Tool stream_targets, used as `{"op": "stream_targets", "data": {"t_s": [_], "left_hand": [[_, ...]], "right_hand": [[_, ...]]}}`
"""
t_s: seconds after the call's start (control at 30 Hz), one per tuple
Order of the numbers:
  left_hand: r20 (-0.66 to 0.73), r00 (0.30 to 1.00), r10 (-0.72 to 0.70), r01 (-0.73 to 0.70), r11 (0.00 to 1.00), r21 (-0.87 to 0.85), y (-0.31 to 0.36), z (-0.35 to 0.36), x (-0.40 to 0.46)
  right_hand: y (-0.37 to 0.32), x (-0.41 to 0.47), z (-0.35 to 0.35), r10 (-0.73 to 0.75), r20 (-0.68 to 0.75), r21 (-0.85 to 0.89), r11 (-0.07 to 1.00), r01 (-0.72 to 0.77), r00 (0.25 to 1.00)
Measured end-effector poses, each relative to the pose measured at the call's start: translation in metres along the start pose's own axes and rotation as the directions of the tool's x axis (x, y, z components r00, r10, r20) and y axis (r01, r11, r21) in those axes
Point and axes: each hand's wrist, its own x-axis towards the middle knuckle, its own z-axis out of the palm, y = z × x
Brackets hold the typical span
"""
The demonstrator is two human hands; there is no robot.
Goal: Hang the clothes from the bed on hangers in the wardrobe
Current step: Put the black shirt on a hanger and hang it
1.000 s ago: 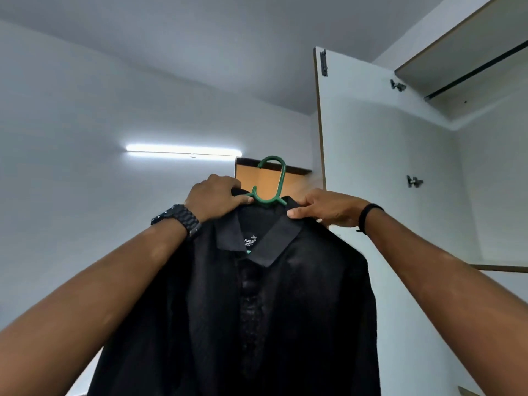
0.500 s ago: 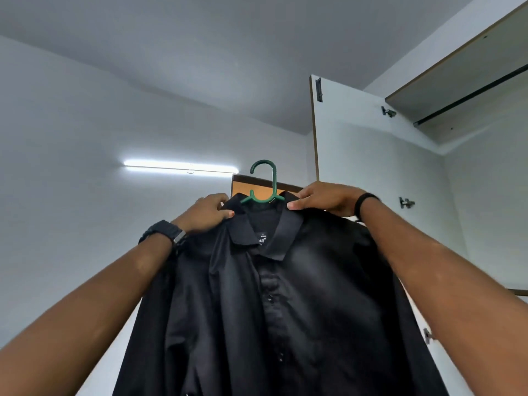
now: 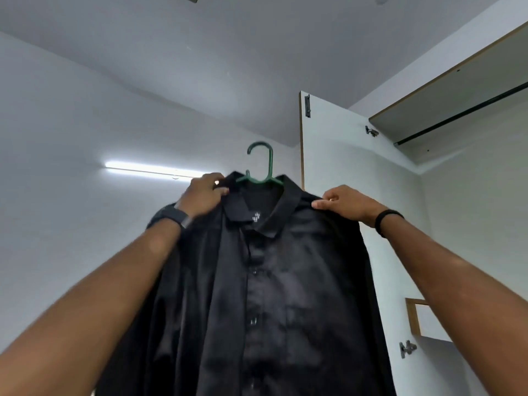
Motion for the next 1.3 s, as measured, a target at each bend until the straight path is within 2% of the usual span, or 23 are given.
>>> {"op": "stream_targets", "data": {"t_s": [0.03, 0.07, 0.1, 0.13, 0.2, 0.23, 0.27, 0.33, 0.4, 0.47, 0.57, 0.67, 0.73, 0.8, 0.9, 1.03, 1.17, 1.3], "left_hand": [[-0.147, 0.988, 0.035, -0.032, 0.999, 0.025, 0.007, 0.008, -0.001], [-0.159, 0.987, 0.037, -0.038, 0.999, 0.000, 0.011, 0.016, -0.001], [-0.070, 0.997, 0.025, -0.028, 0.999, -0.029, 0.013, 0.024, -0.001], [0.091, 0.996, 0.016, -0.013, 0.999, -0.041, 0.014, 0.034, -0.002], [0.398, 0.918, -0.002, 0.007, 1.000, -0.012, 0.016, 0.055, -0.008], [0.433, 0.902, 0.007, -0.003, 1.000, -0.010, 0.020, 0.066, -0.014], [0.392, 0.919, 0.030, -0.022, 0.999, -0.026, 0.026, 0.077, -0.019], [0.187, 0.980, 0.064, -0.043, 0.993, -0.114, 0.044, 0.110, -0.029], [0.029, 0.998, 0.063, -0.056, 0.978, -0.202, 0.071, 0.140, -0.036], [0.005, 0.997, 0.073, -0.071, 0.976, -0.204, 0.097, 0.173, -0.037], [0.034, 0.996, 0.088, -0.080, 0.978, -0.191, 0.137, 0.236, -0.040], [0.053, 0.987, 0.149, -0.143, 0.984, -0.108, 0.189, 0.316, -0.048], [0.059, 0.982, 0.178, -0.170, 0.978, -0.119, 0.219, 0.368, -0.053], [0.085, 0.980, 0.182, -0.165, 0.971, -0.173, 0.246, 0.426, -0.060], [0.091, 0.973, 0.210, -0.183, 0.952, -0.244, 0.283, 0.528, -0.069], [0.128, 0.968, 0.215, -0.166, 0.934, -0.315, 0.329, 0.611, -0.057], [0.097, 0.963, 0.250, -0.197, 0.906, -0.375, 0.371, 0.635, -0.005], [0.116, 0.956, 0.269, -0.186, 0.864, -0.468, 0.422, 0.624, 0.069]], "right_hand": [[0.000, 0.001, -0.004, -0.015, -0.072, -0.024, 1.000, 0.013, 0.997], [0.002, -0.001, -0.010, -0.003, -0.062, -0.021, 1.000, 0.002, 0.998], [0.006, -0.006, -0.016, 0.033, 0.021, 0.017, 0.999, -0.033, 0.999], [0.012, -0.014, -0.024, 0.100, 0.157, 0.073, 0.991, -0.113, 0.983], [0.030, -0.035, -0.037, 0.214, 0.438, 0.136, 0.944, -0.300, 0.873], [0.041, -0.045, -0.041, 0.235, 0.498, 0.136, 0.930, -0.343, 0.835], [0.050, -0.053, -0.044, 0.245, 0.490, 0.143, 0.924, -0.355, 0.837], [0.071, -0.069, -0.050, 0.256, 0.367, 0.226, 0.908, -0.353, 0.894], [0.093, -0.086, -0.061, 0.278, 0.278, 0.360, 0.857, -0.368, 0.920], [0.118, -0.105, -0.073, 0.282, 0.201, 0.373, 0.863, -0.340, 0.938], [0.170, -0.139, -0.085, 0.283, -0.076, 0.253, 0.933, -0.256, 0.956], [0.241, -0.171, -0.089, 0.329, -0.343, 0.267, 0.932, -0.244, 0.880], [0.285, -0.189, -0.095, 0.355, -0.457, 0.280, 0.928, -0.247, 0.816], [0.336, -0.206, -0.102, 0.379, -0.496, 0.265, 0.923, -0.280, 0.781], [0.419, -0.225, -0.119, 0.402, -0.488, 0.205, 0.916, -0.346, 0.775], [0.486, -0.218, -0.159, 0.429, -0.498, 0.109, 0.893, -0.437, 0.754], [0.507, -0.175, -0.220, 0.416, -0.526, 0.026, 0.880, -0.474, 0.742], [0.495, -0.129, -0.294, 0.425, -0.538, -0.015, 0.858, -0.513, 0.728]]}}
